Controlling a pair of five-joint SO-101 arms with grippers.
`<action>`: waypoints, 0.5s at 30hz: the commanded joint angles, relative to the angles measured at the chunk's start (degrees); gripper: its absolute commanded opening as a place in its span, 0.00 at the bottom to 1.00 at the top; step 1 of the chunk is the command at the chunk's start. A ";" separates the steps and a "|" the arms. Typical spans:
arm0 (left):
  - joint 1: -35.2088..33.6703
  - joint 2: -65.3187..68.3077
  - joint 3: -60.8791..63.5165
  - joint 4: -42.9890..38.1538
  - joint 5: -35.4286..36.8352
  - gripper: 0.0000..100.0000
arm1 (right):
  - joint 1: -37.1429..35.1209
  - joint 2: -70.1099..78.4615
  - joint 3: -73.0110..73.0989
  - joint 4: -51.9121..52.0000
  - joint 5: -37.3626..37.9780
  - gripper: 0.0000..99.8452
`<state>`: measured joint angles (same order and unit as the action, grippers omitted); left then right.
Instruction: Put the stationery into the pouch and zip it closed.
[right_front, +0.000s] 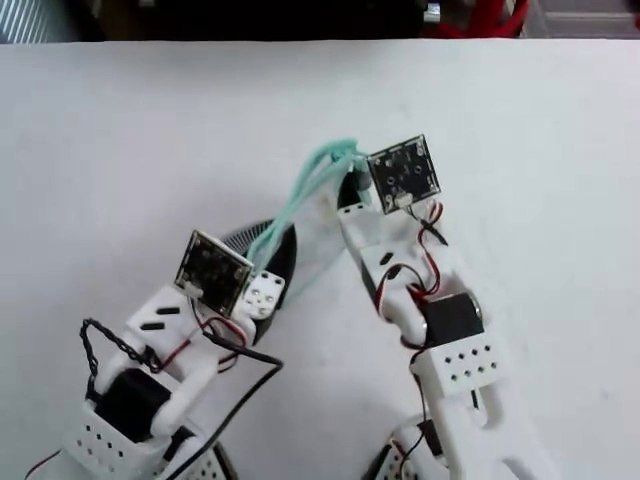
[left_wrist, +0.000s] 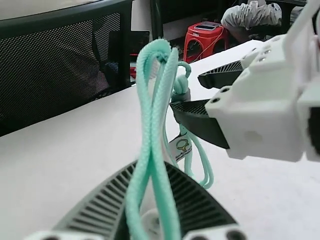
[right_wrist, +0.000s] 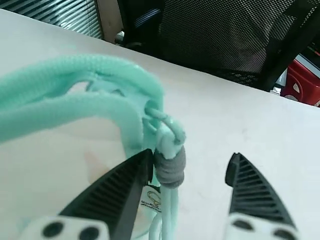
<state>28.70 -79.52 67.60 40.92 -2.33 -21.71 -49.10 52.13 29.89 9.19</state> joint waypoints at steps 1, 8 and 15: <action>0.04 -0.04 0.88 1.23 0.97 0.02 | 0.04 2.51 -0.97 -3.21 0.18 0.16; -0.04 -0.04 0.88 1.23 0.70 0.02 | 0.48 7.78 -2.64 -5.14 0.18 0.10; -0.22 -0.04 1.05 0.88 0.70 0.02 | 0.75 6.64 -2.37 -5.23 6.59 0.02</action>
<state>28.62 -79.52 67.60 40.92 -2.33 -21.45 -41.36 52.13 25.67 13.93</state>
